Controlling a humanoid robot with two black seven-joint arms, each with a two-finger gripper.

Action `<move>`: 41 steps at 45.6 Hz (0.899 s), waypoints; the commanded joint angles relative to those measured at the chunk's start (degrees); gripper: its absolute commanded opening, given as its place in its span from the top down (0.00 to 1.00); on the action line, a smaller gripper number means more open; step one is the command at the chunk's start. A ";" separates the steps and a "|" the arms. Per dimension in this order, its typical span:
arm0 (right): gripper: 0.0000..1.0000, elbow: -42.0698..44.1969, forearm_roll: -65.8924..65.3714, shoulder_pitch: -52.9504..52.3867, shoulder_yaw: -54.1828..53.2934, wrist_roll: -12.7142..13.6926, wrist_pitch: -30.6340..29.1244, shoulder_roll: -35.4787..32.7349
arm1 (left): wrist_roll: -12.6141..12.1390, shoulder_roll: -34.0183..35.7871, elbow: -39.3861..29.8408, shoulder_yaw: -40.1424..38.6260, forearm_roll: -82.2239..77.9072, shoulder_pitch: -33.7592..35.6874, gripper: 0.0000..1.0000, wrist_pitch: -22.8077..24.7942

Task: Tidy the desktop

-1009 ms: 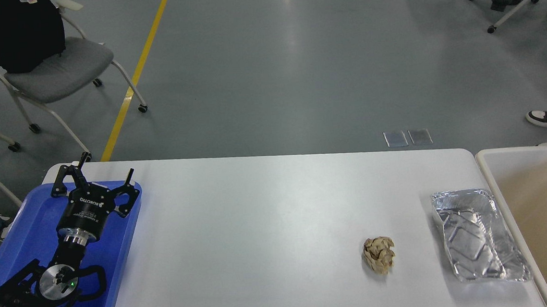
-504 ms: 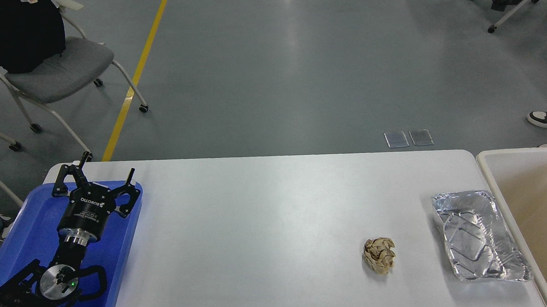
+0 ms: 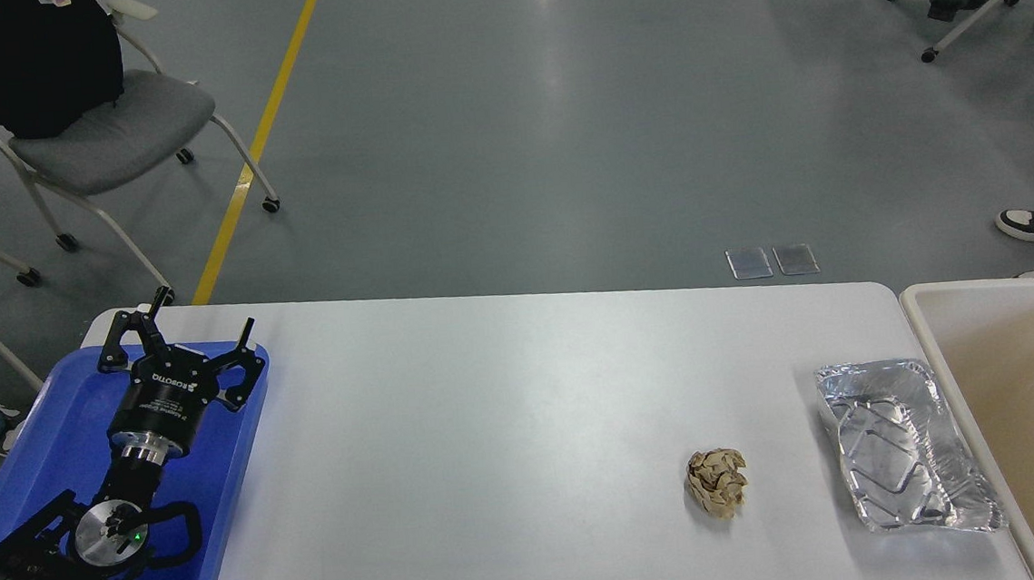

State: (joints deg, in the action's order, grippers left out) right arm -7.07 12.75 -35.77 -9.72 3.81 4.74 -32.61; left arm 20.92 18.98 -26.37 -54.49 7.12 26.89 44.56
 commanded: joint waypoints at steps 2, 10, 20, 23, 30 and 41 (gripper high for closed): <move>1.00 0.22 0.35 1.76 -0.56 0.06 -0.08 0.97 | 0.00 0.00 0.00 0.00 0.00 0.00 0.01 0.00; 0.68 0.22 0.35 2.37 -0.56 -0.03 -0.08 1.76 | 0.00 0.00 0.00 0.00 0.00 0.00 0.01 0.00; 0.00 0.22 0.35 2.64 -0.56 -0.29 -0.61 1.76 | 0.00 0.00 0.00 0.00 0.00 0.00 0.01 0.00; 0.00 0.13 -0.09 2.81 -0.48 -0.38 -0.79 1.76 | 0.00 0.00 0.00 0.00 0.00 0.00 0.01 0.00; 0.00 -0.31 -0.62 2.64 0.23 -0.38 -0.88 1.33 | 0.00 0.00 0.00 0.00 0.00 0.00 0.01 0.00; 0.00 -1.01 -4.66 -3.59 0.40 -0.03 -5.27 0.01 | 0.00 0.00 0.00 0.00 0.00 0.00 0.01 0.00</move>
State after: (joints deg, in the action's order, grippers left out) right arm -7.48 11.36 -34.56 -9.53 3.51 2.56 -31.74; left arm 20.92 18.99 -26.36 -54.49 7.12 26.89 44.56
